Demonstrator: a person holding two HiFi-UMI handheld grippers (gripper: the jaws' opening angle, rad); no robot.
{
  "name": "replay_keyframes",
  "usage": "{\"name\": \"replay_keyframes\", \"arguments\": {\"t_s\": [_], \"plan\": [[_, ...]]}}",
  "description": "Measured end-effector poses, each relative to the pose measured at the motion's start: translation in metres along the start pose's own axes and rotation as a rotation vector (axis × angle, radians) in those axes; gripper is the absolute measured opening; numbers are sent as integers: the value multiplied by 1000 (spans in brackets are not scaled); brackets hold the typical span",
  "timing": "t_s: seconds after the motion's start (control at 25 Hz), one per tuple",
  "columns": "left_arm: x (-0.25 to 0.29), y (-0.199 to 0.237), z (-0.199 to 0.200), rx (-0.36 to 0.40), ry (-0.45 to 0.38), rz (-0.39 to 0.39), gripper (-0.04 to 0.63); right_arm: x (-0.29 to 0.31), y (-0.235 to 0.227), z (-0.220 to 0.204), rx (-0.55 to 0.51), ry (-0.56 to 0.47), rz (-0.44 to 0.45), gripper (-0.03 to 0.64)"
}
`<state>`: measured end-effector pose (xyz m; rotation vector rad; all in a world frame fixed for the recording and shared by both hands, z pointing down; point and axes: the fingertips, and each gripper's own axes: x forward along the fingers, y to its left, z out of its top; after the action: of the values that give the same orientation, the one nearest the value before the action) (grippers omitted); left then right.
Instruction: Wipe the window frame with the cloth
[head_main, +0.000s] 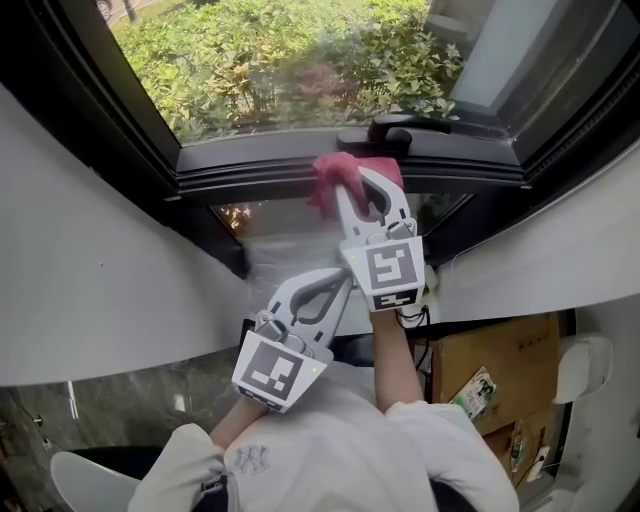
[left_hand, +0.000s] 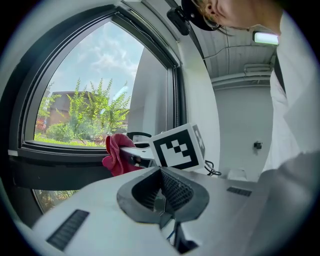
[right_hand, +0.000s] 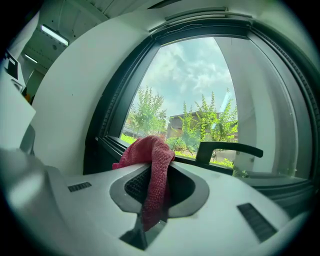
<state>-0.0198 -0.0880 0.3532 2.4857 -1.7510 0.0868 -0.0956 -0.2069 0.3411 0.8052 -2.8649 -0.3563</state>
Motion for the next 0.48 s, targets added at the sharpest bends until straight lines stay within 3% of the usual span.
{"name": "replay_keyframes", "arguments": {"t_s": [0.48], "plan": [[15, -5, -1, -19, 14, -22, 8, -10, -21, -6, -6, 13, -48, 67]]}}
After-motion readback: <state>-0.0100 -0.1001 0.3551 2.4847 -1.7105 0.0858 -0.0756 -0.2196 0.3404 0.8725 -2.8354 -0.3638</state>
